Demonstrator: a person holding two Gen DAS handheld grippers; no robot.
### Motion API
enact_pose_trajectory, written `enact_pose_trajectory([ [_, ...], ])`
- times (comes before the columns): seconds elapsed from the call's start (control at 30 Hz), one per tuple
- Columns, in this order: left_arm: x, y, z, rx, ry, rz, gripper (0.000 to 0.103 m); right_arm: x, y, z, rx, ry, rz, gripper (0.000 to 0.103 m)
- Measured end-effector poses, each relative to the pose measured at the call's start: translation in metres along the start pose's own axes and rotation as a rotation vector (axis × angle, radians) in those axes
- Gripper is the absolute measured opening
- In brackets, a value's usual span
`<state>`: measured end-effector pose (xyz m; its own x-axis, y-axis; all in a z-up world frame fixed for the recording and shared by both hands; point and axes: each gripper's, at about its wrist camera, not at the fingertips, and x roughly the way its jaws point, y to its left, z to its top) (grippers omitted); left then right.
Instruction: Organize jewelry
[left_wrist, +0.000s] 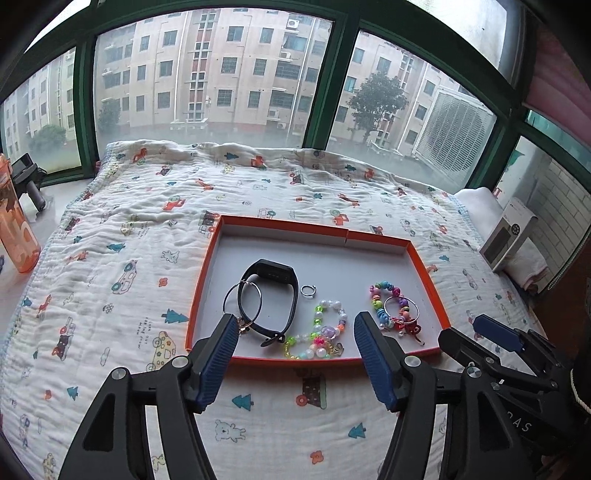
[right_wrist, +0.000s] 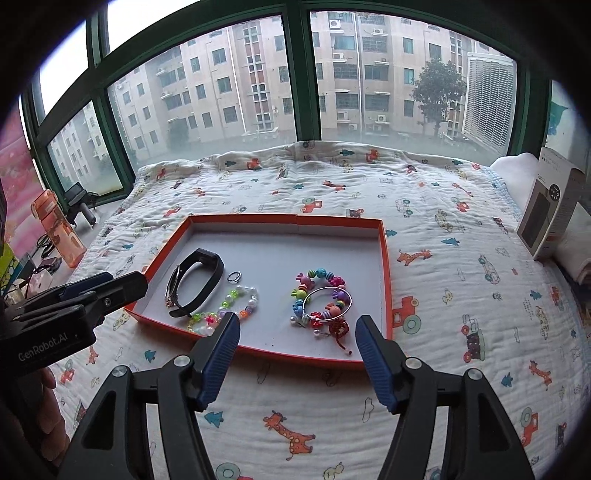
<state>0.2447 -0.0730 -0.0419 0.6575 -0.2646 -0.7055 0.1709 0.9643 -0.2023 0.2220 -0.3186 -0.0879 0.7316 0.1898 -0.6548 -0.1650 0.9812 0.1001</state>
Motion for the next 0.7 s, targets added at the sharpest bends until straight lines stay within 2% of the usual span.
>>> enact_pose_trajectory([
  [0.27,-0.054,0.004,-0.021,0.007,-0.039,0.034,0.075,-0.031,0.008,-0.009,0.009,-0.027,-0.009,0.073],
  [0.33,-0.067,0.006,-0.025,0.003,-0.056,0.044,0.087,-0.038,0.010,-0.013,0.008,-0.032,-0.012,0.073],
  [0.57,-0.110,0.006,-0.039,0.022,-0.103,0.084,0.091,-0.060,0.017,-0.024,0.005,-0.051,-0.016,0.074],
  [0.63,-0.121,0.006,-0.043,0.018,-0.117,0.098,0.100,-0.067,0.019,-0.027,0.003,-0.059,-0.016,0.074],
  [0.7,-0.132,0.008,-0.047,0.015,-0.134,0.104,0.101,-0.073,0.021,-0.030,0.000,-0.066,-0.020,0.074],
])
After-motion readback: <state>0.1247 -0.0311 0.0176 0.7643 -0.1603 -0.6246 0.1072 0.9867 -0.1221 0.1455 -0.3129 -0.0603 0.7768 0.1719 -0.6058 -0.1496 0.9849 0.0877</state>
